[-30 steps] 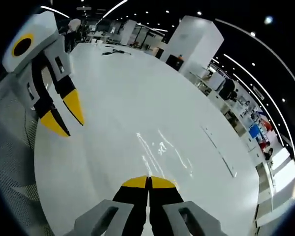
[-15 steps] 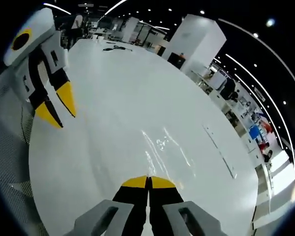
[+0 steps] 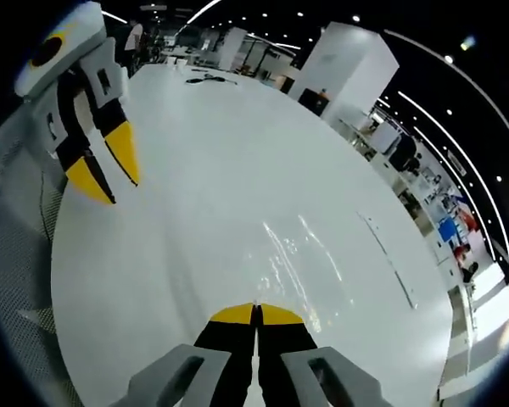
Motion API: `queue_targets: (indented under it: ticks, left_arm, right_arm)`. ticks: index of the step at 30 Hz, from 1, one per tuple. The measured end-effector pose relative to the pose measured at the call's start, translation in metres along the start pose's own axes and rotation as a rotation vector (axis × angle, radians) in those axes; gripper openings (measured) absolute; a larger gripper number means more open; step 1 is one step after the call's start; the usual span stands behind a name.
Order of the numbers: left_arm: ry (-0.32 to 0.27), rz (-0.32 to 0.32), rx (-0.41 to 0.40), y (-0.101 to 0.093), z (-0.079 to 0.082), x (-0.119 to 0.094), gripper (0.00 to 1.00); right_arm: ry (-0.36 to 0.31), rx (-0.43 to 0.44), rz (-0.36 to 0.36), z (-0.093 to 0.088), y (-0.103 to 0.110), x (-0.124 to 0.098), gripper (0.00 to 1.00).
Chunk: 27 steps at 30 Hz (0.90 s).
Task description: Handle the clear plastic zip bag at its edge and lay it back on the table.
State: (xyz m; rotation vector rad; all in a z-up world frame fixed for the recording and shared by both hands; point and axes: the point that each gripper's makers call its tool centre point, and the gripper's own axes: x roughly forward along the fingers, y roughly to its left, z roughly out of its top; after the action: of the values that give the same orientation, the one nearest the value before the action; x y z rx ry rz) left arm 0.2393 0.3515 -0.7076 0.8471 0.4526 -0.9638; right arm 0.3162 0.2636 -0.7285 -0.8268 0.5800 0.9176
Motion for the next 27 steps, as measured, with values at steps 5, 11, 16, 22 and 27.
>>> queue_targets:
  ticks: [5,11,16,22,27]
  left_arm:
    - [0.005,0.002,-0.001,0.001,-0.002,0.0,0.11]
    - [0.009,0.002,-0.002,0.001,-0.004,0.0,0.11]
    - [0.008,0.001,-0.001,0.001,-0.003,-0.001,0.11]
    - [0.013,0.002,-0.001,0.0,-0.004,-0.002,0.11]
    - [0.015,0.004,-0.004,0.001,-0.005,-0.003,0.11]
  right_arm:
    - [0.013,-0.014,0.039,-0.005,0.009,0.005,0.0]
    - [0.017,-0.005,0.066,-0.01,0.013,0.01,0.0]
    - [0.01,0.008,0.075,-0.01,0.016,0.011,0.0]
    - [0.013,0.019,0.092,-0.012,0.019,0.013,0.03]
    - [0.012,0.026,0.106,-0.013,0.023,0.013,0.05]
